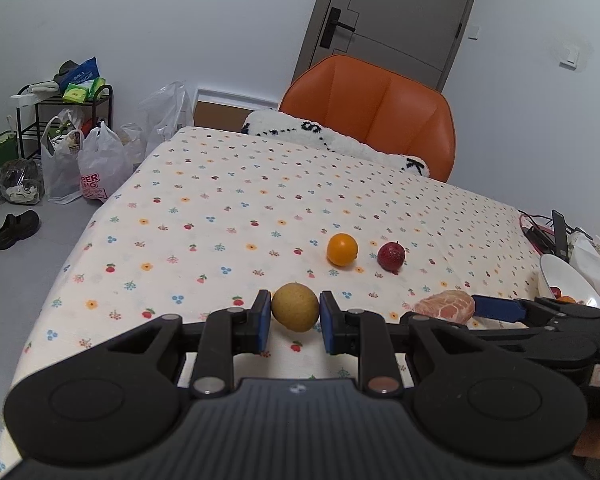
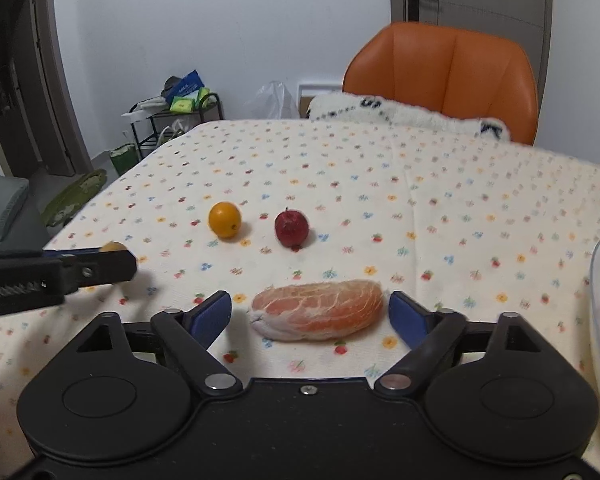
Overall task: Organize fruits
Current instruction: 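Grasp the peeled pomelo segment with the right gripper, then carry the pomelo segment and kiwi over the white plate with both grippers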
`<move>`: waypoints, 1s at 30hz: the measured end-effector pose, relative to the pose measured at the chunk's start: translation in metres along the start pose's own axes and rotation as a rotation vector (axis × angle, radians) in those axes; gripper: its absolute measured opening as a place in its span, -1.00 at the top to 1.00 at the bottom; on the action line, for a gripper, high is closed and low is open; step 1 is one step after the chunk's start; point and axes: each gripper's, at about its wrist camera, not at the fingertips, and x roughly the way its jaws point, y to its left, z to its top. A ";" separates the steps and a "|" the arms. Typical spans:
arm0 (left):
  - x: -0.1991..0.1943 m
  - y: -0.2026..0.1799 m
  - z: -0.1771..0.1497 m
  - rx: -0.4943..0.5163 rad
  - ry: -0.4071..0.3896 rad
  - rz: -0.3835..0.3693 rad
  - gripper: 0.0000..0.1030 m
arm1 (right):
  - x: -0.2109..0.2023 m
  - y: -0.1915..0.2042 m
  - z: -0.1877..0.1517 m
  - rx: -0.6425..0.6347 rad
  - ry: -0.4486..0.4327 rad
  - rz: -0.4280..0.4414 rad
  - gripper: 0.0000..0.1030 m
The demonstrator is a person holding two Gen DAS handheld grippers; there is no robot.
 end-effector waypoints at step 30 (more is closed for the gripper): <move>-0.009 -0.137 0.012 0.161 -0.065 -0.142 0.54 | -0.125 -0.100 -0.025 0.141 -0.260 -0.052 -0.28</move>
